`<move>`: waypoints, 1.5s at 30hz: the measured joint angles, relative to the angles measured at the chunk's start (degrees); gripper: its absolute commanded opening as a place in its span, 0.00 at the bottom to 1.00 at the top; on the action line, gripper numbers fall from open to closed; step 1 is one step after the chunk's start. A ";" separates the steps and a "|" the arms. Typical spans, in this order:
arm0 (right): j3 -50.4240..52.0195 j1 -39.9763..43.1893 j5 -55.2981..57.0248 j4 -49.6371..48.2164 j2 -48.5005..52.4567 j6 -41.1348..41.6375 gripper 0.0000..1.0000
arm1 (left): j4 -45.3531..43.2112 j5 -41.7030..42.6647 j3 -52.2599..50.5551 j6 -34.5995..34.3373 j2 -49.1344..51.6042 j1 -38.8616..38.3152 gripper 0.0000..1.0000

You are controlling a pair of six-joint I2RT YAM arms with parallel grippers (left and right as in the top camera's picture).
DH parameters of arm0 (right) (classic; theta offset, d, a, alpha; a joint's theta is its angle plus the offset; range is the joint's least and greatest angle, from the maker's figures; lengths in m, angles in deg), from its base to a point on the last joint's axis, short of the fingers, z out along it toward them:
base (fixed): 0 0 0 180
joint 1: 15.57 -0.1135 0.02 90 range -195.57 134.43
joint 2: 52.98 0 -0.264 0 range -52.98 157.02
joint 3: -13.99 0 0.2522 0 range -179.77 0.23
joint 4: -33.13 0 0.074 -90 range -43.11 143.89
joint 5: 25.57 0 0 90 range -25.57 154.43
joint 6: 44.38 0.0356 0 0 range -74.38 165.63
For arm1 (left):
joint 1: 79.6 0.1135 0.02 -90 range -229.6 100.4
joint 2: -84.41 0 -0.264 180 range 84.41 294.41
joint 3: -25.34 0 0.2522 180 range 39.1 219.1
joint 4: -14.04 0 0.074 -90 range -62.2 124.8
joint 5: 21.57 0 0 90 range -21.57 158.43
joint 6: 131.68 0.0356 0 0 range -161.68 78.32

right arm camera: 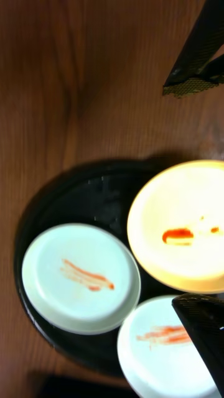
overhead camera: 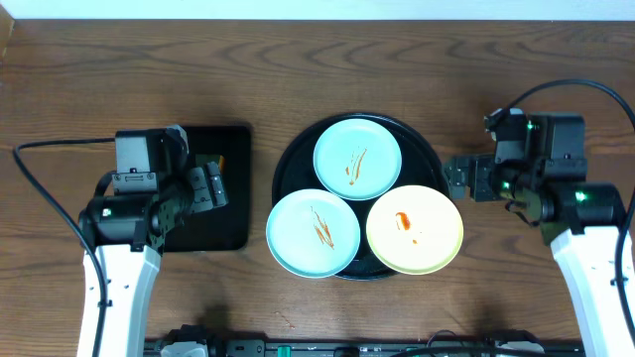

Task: Clean dirty plates on tray and stack at the side
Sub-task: 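Lower the left gripper onto the sponge and grasp it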

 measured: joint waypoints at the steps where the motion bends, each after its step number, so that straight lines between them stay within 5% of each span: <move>1: -0.28 0.00 -0.94 0.07 0.46 -0.09 0.99 | 0.57 0.04 0.00 0.00 0.24 0.00 0.88; 14: -0.48 0.00 -7.89 -2.40 1.01 -0.85 0.95 | -5.25 -0.55 0.87 -1.09 1.97 0.00 0.88; 30: -0.48 0.00 -8.48 -2.89 1.01 -0.92 0.96 | -4.74 -5.27 11.10 2.23 31.54 0.74 0.76; 45: -0.48 0.00 -8.52 -2.89 1.01 -0.92 0.96 | -6.97 -5.25 11.10 2.80 42.97 0.79 0.64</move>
